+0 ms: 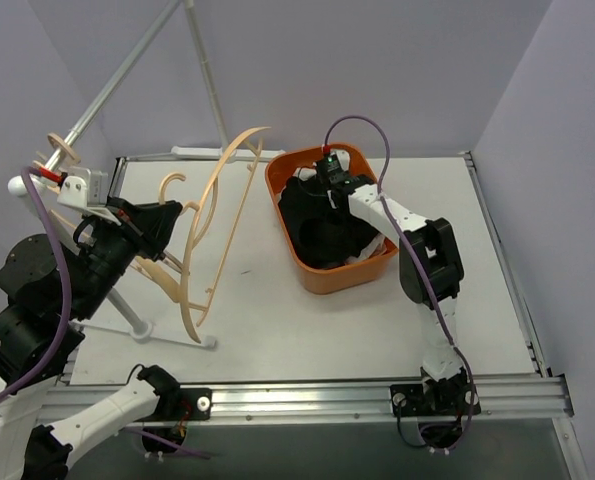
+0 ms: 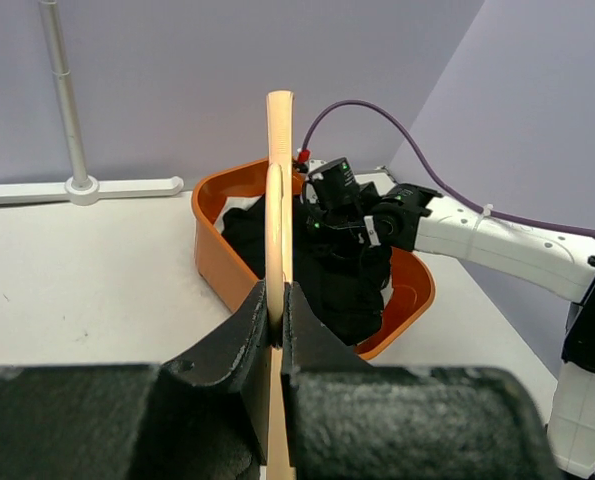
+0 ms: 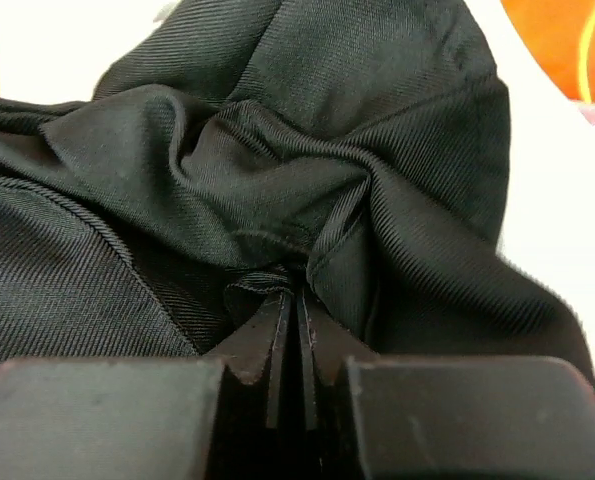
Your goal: Remove the skirt from the hanger
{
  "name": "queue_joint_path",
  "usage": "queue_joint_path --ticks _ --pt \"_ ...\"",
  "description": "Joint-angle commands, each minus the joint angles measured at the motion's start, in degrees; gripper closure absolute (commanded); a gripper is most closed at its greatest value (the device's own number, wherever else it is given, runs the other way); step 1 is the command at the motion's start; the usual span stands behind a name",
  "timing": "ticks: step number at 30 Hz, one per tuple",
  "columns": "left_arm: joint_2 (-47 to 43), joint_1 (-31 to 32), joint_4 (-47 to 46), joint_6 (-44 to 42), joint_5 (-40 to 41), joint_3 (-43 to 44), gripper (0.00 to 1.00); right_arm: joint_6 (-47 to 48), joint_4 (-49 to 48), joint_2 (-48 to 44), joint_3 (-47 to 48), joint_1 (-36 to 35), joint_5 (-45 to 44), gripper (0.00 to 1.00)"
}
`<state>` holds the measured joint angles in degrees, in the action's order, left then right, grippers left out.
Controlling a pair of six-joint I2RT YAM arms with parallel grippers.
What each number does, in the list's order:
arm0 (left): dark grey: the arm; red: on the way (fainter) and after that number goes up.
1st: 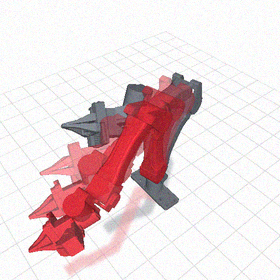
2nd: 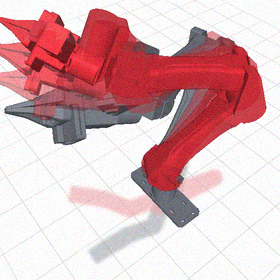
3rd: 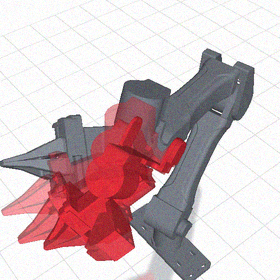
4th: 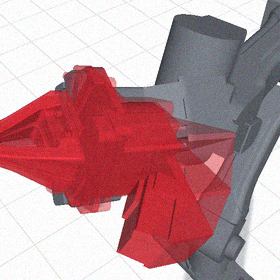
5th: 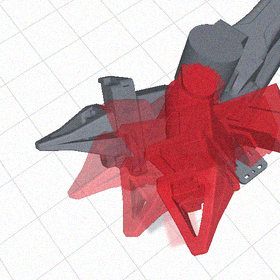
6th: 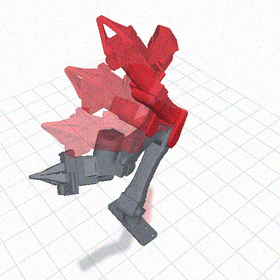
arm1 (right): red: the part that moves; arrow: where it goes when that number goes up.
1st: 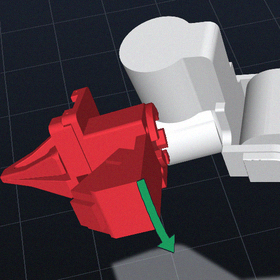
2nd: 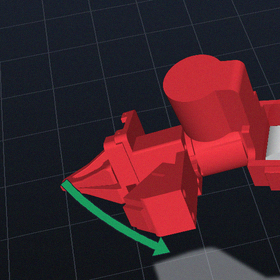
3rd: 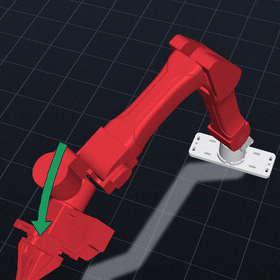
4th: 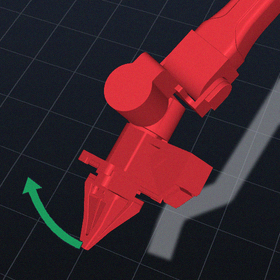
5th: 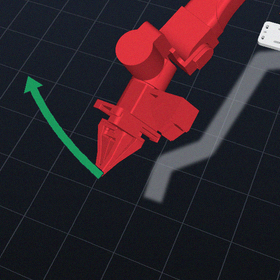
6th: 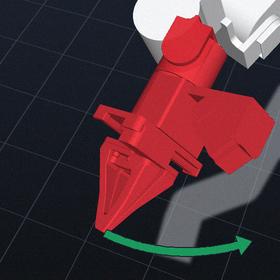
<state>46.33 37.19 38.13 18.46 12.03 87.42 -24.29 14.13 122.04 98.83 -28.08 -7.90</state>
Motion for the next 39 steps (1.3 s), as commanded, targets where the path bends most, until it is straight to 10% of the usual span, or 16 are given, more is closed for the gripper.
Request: queue_joint_path --ticks 1,11,21,31,39 --pt "-0.7 0.1 -2.0 -0.2 0.4 0.9 0.98 -5.1 10.9 -0.4 -5.3 -3.3 6.8 1.0" --pt "-0.5 0.1 -1.7 0.3 -0.8 0.9 0.98 2.2 21.5 -6.1 7.6 -4.8 -8.6 0.34" --pt "1.0 0.1 -2.4 1.2 -3.4 0.5 0.98 5.4 27.6 -14.5 14.5 -5.1 -12.5 0.0" --pt "1.9 0.1 2.0 4.5 -6.1 1.5 0.98 7.7 33.0 -24.6 14.0 -5.0 -13.1 0.0" --pt "4.9 0.1 9.2 8.9 -18.6 8.2 0.98 6.4 25.6 -39.7 4.0 -4.7 19.9 0.03"
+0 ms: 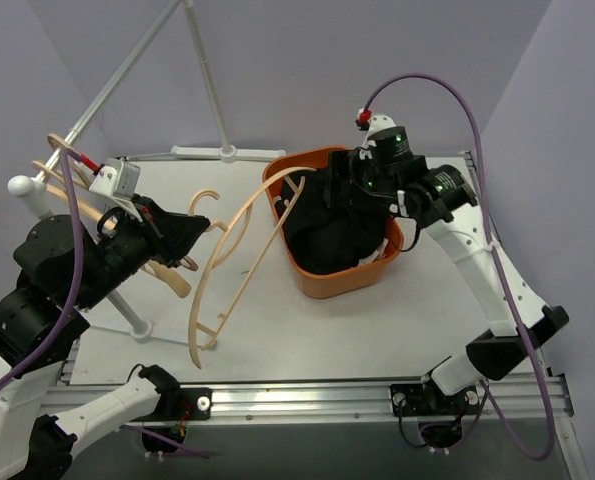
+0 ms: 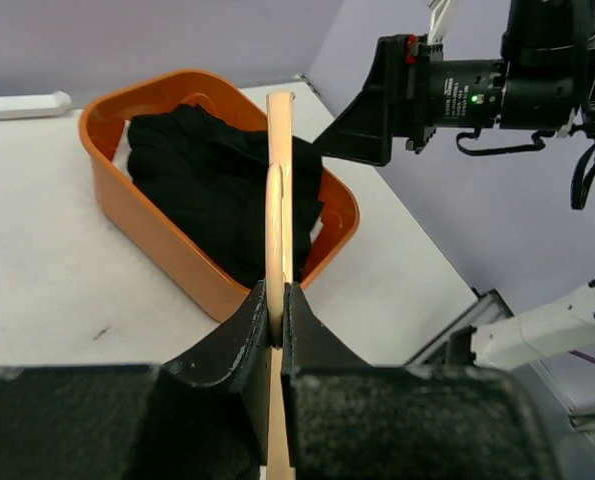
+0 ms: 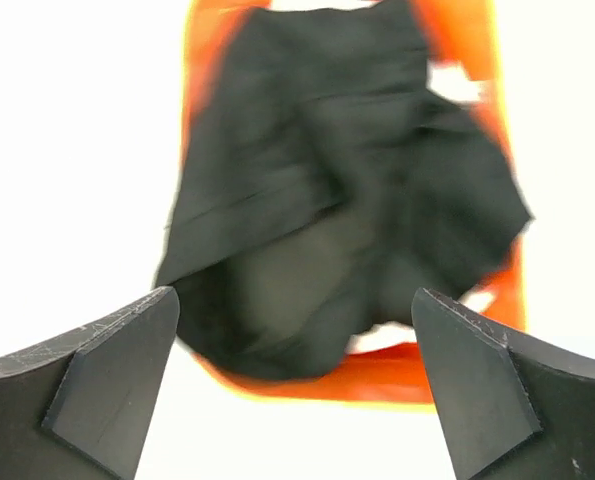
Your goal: Remove the skirt from the hanger
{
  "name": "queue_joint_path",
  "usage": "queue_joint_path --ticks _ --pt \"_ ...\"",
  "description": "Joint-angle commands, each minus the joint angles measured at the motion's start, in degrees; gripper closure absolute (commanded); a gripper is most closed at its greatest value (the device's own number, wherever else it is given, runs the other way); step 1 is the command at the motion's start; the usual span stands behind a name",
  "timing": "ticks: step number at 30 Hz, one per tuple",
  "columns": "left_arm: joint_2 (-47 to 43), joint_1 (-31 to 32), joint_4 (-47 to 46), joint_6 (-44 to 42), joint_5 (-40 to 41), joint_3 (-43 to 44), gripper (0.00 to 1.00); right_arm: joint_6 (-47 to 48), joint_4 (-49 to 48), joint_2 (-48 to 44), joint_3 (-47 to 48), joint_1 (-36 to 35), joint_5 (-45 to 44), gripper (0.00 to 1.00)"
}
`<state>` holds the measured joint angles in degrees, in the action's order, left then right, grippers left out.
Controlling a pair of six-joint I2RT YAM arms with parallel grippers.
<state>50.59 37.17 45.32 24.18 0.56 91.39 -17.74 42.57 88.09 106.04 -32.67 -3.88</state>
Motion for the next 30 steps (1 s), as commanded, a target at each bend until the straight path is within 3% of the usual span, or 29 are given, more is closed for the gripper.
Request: queue_joint_path --ticks 1,5,8,19,25,30 --pt "1.0 0.1 2.8 3.6 -8.2 4.8 0.98 -0.3 -3.8 -7.1 -4.3 0.1 24.1 0.04" --pt "0.9 0.1 8.6 5.4 -12.6 8.6 0.98 -1.3 -7.7 -12.8 -9.8 0.1 38.7 0.11" --pt "0.1 0.1 12.3 6.6 -15.8 11.3 0.98 -1.8 -8.2 -17.2 -13.9 0.3 43.8 0.13" --pt "-8.0 0.1 18.8 14.0 -20.9 12.1 0.98 2.4 2.3 -26.0 -15.1 0.2 51.6 0.15" --pt "-9.0 0.1 19.2 16.8 -25.6 12.4 0.98 0.4 -0.1 -26.7 -15.2 -0.2 63.4 0.19" --pt "-10.3 0.1 18.5 18.9 -28.4 11.8 0.98 -4.2 -3.8 -26.5 -15.1 -2.9 67.6 0.21"
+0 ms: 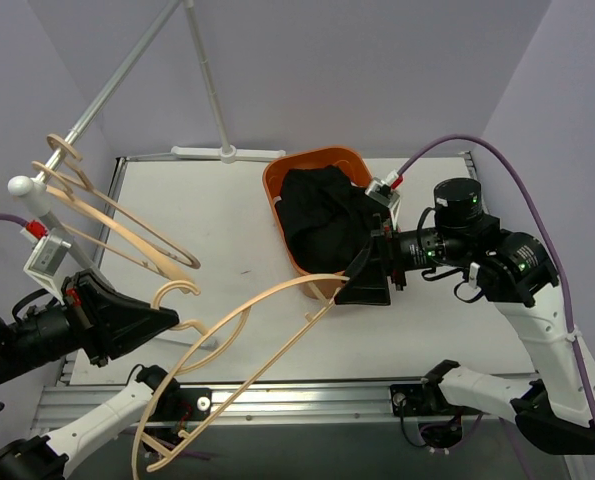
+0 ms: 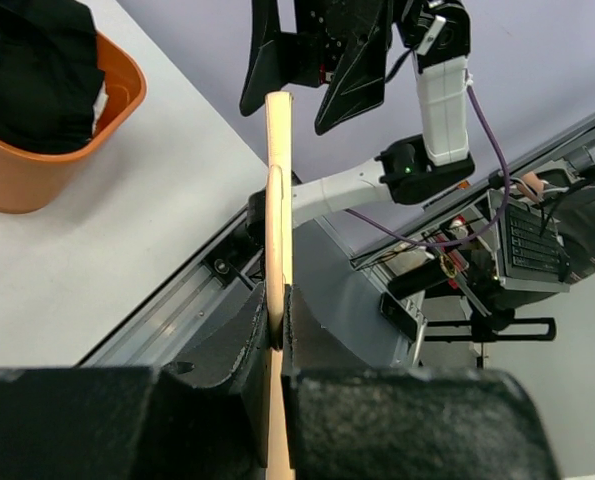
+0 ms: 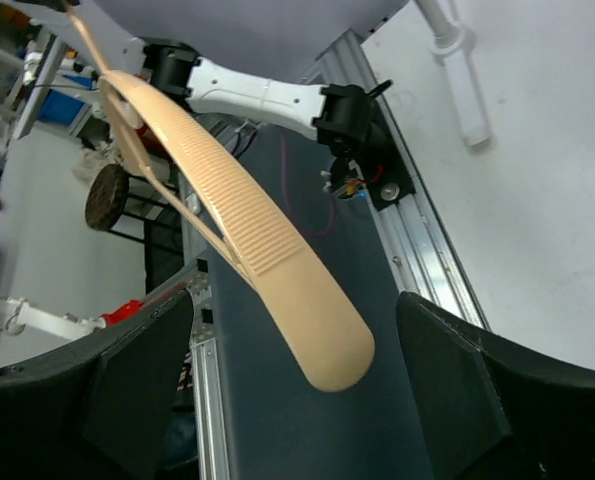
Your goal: Remove the skirt from the hanger
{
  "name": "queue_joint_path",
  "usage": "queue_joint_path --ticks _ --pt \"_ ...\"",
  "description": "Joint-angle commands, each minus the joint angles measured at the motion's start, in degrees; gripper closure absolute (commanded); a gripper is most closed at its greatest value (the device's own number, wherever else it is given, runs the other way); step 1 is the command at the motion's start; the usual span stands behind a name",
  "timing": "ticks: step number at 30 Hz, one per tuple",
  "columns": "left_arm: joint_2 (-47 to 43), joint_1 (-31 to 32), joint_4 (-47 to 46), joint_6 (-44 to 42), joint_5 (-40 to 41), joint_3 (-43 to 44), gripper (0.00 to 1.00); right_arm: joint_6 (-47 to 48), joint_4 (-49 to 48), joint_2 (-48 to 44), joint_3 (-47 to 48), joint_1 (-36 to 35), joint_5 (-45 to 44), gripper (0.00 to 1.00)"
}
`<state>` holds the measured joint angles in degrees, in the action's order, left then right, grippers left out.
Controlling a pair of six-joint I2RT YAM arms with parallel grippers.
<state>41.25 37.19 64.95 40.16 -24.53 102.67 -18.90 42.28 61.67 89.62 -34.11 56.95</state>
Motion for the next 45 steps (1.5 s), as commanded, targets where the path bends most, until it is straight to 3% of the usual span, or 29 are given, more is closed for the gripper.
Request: queue_joint_path --ticks 1,6,11,14,15,17,20,23,25,26,27,33,39,45 --pt "-1.1 0.1 -1.1 3.1 -3.5 0.5 0.98 -4.1 -5.4 0.0 1.3 -2.2 6.9 0.22" --pt "-1.6 0.0 -0.6 3.7 -3.9 1.0 0.98 -10.7 -12.1 0.6 0.9 -7.7 6.6 0.35" --pt "-1.0 0.1 -0.8 3.4 -5.3 1.8 0.98 -9.8 -10.1 2.0 1.5 -11.1 7.2 0.4" --pt "-0.6 0.1 -0.9 3.3 -6.1 2.0 0.98 -9.7 -9.3 2.1 1.3 -12.0 7.2 0.58" --pt "-0.6 0.0 -1.0 3.3 -6.3 2.1 0.98 -9.6 -9.1 2.1 1.2 -12.5 7.2 0.78" --pt "-0.6 0.1 -1.2 3.3 -6.7 2.2 0.98 -9.6 -8.8 1.8 0.8 -12.6 7.1 0.99" --pt "-0.7 0.1 -1.2 3.0 -6.4 2.4 0.98 -8.9 -7.4 1.3 0.6 -12.8 6.2 1.0" --pt "-1.1 0.1 -1.2 3.3 -5.4 2.4 0.78 -8.2 -5.5 0.4 0.3 -13.0 4.0 1.0" --pt "-1.6 0.1 -0.8 3.8 -2.9 2.4 0.44 -8.2 -4.5 -0.4 -0.9 -13.2 2.5 1.0" --pt "-1.8 0.1 -0.8 4.4 -2.0 2.3 0.21 -7.8 -3.8 -0.6 -0.9 -13.3 1.9 1.0" --pt "-2.4 0.0 -1.0 4.7 -0.1 2.1 0.06 -7.0 -2.5 -0.7 -0.8 -13.4 1.2 1.0" --pt "-3.5 0.1 2.3 6.4 10.6 4.0 0.06 -3.0 4.5 -1.2 3.4 -13.6 -6.5 1.0" --pt "-2.6 0.1 13.8 7.2 29.3 14.7 0.06 -2.0 8.4 -1.7 8.3 -13.5 -15.3 1.0" --pt "-4.3 0.2 13.2 6.2 34.2 16.9 0.06 1.5 16.4 -0.9 12.9 -13.6 -23.1 1.0"
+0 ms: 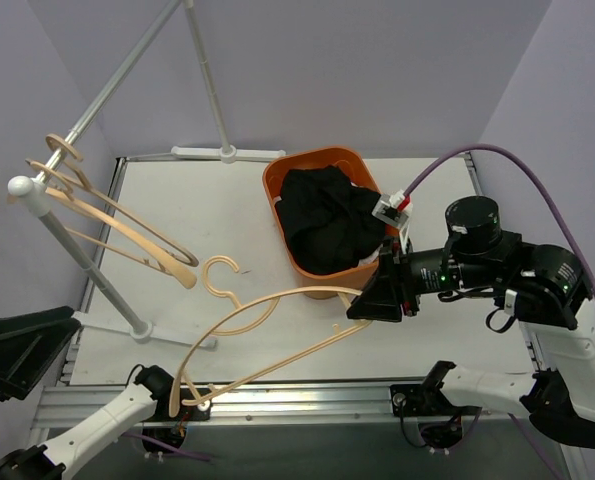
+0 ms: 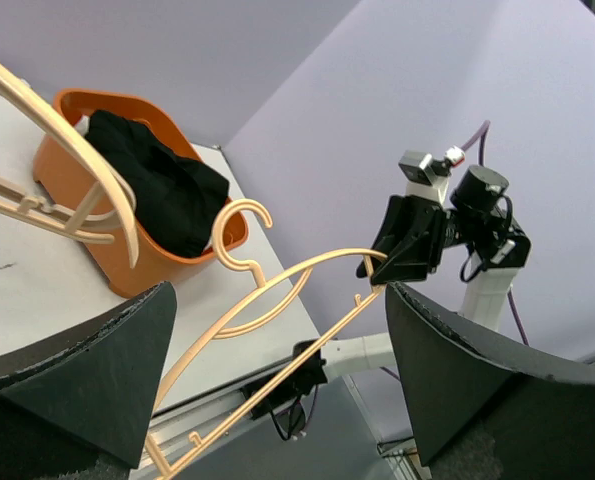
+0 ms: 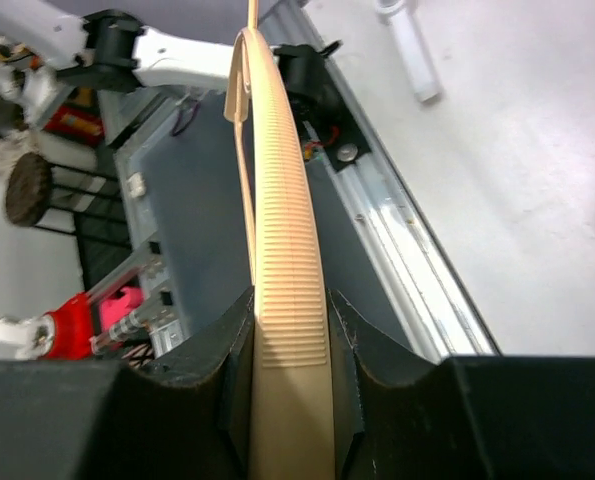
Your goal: Remove the skirt from the hanger
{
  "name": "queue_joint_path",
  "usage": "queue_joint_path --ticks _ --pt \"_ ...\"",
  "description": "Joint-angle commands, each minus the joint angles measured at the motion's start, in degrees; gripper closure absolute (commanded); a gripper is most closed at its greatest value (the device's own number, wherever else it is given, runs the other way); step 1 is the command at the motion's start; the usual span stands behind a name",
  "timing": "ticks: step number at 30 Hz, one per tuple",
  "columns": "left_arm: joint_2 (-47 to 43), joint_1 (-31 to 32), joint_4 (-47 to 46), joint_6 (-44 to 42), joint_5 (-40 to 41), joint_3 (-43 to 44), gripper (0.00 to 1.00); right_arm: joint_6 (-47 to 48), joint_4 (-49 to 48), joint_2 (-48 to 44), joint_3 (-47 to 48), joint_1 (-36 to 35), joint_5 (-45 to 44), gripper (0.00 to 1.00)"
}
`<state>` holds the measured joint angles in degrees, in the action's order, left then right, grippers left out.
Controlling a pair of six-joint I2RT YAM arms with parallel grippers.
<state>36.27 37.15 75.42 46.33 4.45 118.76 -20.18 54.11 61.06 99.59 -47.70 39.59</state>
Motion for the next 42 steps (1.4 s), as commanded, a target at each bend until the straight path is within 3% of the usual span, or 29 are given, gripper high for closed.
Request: queue_joint_path --ticks 1,5,12,19,27,42 --pt "1.1 0.2 3.6 -0.6 5.0 1.3 0.06 3.1 5.6 0.4 3.5 0.1 -9.8 1.0" --pt "3.8 0.0 6.4 -1.9 2.8 2.6 0.06 5.2 10.1 3.7 6.6 0.1 -19.1 1.0" --pt "4.2 0.0 7.2 -4.4 0.6 -1.3 0.06 9.2 6.5 13.2 11.5 0.0 -23.5 1.0" --pt "4.0 0.0 7.1 -5.5 0.6 -5.0 0.06 12.5 0.9 30.6 25.6 0.1 -25.1 1.0" --pt "2.1 -0.3 5.4 -7.7 -0.8 -12.8 0.06 10.3 -14.1 39.3 27.5 0.0 -26.8 1.0" --pt "-2.2 -0.2 0.5 -10.9 -4.4 -24.8 0.06 9.2 -38.6 50.4 33.4 -1.0 -18.6 1.0"
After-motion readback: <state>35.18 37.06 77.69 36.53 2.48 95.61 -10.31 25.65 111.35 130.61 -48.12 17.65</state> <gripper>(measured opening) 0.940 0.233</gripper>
